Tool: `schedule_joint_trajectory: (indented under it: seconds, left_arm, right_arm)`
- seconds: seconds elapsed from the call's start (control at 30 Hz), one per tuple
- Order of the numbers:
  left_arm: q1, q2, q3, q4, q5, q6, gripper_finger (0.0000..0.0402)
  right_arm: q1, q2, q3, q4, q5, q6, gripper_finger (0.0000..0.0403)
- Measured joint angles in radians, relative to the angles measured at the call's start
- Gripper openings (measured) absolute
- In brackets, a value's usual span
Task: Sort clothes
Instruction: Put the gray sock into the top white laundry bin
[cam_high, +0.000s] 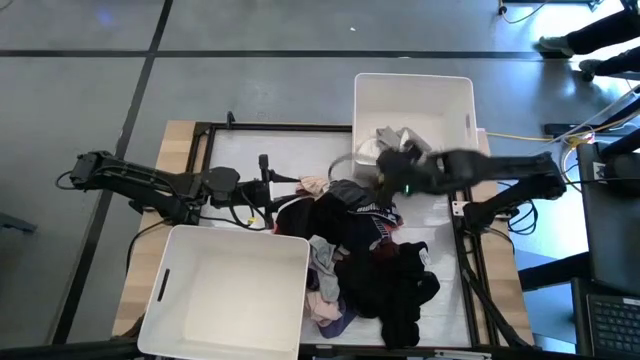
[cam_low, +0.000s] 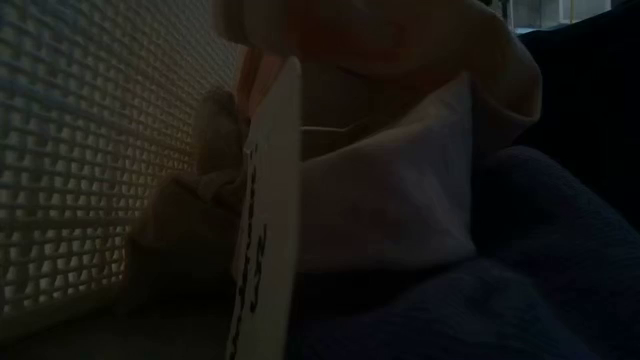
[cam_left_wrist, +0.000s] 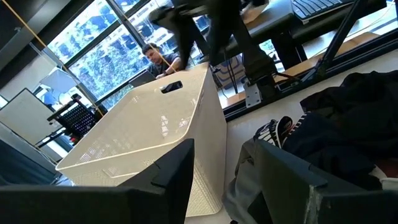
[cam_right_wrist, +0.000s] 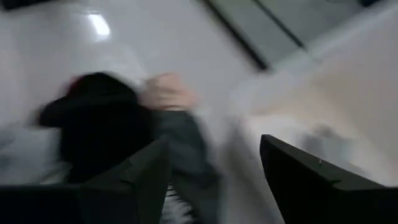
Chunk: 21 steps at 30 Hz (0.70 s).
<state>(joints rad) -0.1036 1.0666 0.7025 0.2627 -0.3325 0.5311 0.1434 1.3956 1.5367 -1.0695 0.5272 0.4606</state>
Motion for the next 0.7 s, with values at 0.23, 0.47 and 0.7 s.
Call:
schedule_joint_trajectory:
  seconds: [0.23, 0.47, 0.7]
  left_arm:
    - [0.000, 0.000, 0.000, -0.048, 0.000, 0.000, 0.0159]
    - [0.000, 0.000, 0.000, -0.157, 0.000, 0.000, 0.0159]
    - [0.000, 0.000, 0.000, -0.287, 0.000, -0.001, 0.0159]
  right_arm:
    - [0.189, 0.061, -0.149, 0.204, -0.045, -0.052, 0.0244]
    - [0.266, 0.144, -0.264, 0.453, -0.106, -0.122, 0.0244]
    - [0.277, 0.272, -0.273, 0.653, -0.178, -0.209, 0.0244]
